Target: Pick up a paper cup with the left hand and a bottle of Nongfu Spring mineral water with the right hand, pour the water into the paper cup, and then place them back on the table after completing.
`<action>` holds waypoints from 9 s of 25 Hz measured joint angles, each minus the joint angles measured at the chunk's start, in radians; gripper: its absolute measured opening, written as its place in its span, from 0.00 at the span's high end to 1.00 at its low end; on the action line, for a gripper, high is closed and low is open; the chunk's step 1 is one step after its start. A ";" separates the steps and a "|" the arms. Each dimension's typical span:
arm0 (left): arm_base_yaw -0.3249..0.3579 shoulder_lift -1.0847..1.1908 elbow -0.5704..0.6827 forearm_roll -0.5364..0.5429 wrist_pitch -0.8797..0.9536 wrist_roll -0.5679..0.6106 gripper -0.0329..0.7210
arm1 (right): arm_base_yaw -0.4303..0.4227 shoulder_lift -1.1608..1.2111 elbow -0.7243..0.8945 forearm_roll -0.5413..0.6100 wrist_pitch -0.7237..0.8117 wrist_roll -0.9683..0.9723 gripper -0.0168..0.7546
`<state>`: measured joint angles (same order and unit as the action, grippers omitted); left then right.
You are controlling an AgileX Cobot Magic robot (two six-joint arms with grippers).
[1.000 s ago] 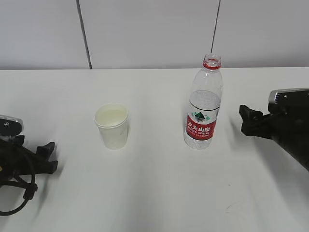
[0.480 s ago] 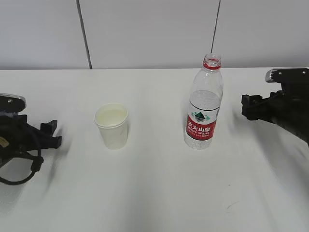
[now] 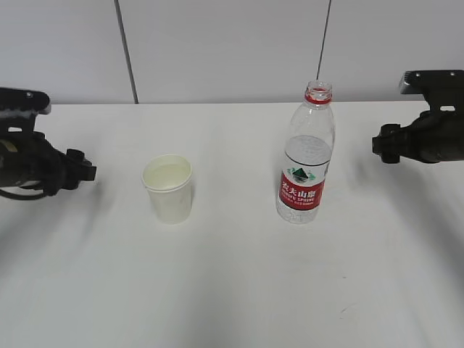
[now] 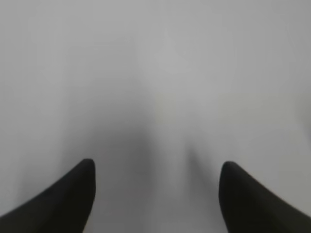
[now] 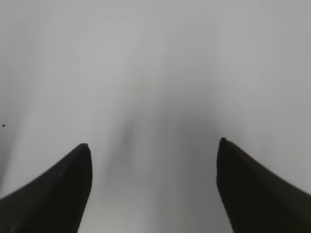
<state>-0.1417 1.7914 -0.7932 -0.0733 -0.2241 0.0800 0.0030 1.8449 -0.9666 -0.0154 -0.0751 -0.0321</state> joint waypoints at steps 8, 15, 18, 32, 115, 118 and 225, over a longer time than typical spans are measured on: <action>0.025 -0.038 -0.268 0.001 0.587 0.001 0.31 | 0.000 -0.004 -0.239 -0.002 0.506 0.000 0.22; 0.025 -0.038 -0.440 0.009 0.900 0.001 0.31 | 0.000 -0.004 -0.390 -0.005 0.811 0.000 0.22; 0.026 -0.038 -0.485 0.009 0.980 -0.007 0.31 | 0.000 -0.004 -0.422 -0.005 0.891 0.000 0.22; 0.102 -0.059 -0.522 0.128 1.155 -0.095 0.31 | 0.000 -0.006 -0.437 -0.005 1.038 -0.054 0.22; 0.102 -1.794 0.266 0.088 1.331 -0.101 0.32 | 0.000 -1.862 0.461 -0.011 1.206 -0.101 0.22; 0.102 -1.794 0.266 0.088 1.331 -0.101 0.32 | 0.000 -1.863 0.463 -0.011 1.217 -0.101 0.22; 0.102 -1.794 0.266 0.088 1.331 -0.101 0.38 | 0.000 -1.863 0.463 -0.013 1.218 -0.102 0.22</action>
<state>-0.0395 -0.0027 -0.5270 0.0147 1.1065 -0.0211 0.0030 -0.0184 -0.5033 -0.0286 1.1431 -0.1341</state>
